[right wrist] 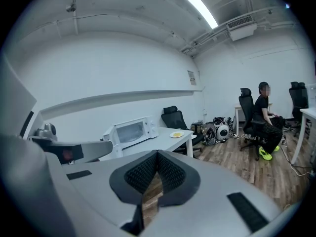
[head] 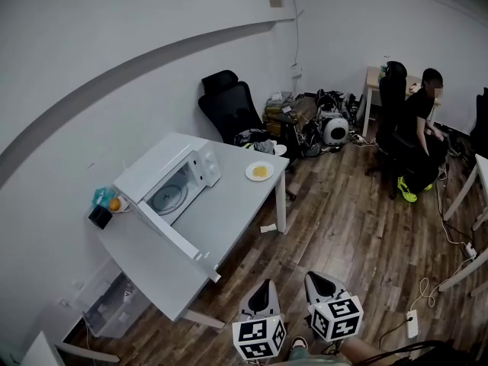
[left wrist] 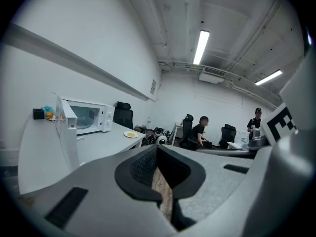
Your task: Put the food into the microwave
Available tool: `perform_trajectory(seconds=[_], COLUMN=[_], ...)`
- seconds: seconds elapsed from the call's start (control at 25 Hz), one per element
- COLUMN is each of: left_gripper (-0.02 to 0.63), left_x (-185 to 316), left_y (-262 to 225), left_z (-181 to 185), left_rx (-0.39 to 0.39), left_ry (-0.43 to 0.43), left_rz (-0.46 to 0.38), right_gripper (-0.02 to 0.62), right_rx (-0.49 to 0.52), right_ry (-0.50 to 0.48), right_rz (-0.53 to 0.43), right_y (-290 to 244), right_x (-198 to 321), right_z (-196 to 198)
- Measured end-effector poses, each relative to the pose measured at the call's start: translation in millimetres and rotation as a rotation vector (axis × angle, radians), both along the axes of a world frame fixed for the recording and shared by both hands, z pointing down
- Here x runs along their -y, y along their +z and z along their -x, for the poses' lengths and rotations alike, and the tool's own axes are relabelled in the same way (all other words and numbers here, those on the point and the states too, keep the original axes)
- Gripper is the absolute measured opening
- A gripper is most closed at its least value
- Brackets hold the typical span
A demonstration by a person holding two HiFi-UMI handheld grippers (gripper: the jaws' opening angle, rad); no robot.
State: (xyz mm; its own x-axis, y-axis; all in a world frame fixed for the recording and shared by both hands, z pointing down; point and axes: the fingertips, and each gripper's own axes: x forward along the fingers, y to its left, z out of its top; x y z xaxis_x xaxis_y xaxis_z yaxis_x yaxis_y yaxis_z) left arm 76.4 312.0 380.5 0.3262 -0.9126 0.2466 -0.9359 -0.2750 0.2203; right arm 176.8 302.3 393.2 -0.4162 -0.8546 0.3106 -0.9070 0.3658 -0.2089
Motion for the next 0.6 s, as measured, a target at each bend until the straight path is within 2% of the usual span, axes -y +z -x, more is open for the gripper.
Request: perform_trajectory(seconds=[0.32,0.6], left_gripper=[0.002,0.002], left_x=[29.1,55.8], left_y=[2.9,10.8], left_z=[-24.4,-30.0], left_rx=[0.015,0.037], left_ry=[-0.025,-0.043], left_rz=[0.002,0.021], right_gripper=[0.015,0.015], right_rx=[0.013,0.028], right_ry=[-0.022,-0.063], right_rz=[0.013,0.027], right_y=[8.0,15.8], right_x=[35.1,62.5], right_z=[-28.6,-29.6])
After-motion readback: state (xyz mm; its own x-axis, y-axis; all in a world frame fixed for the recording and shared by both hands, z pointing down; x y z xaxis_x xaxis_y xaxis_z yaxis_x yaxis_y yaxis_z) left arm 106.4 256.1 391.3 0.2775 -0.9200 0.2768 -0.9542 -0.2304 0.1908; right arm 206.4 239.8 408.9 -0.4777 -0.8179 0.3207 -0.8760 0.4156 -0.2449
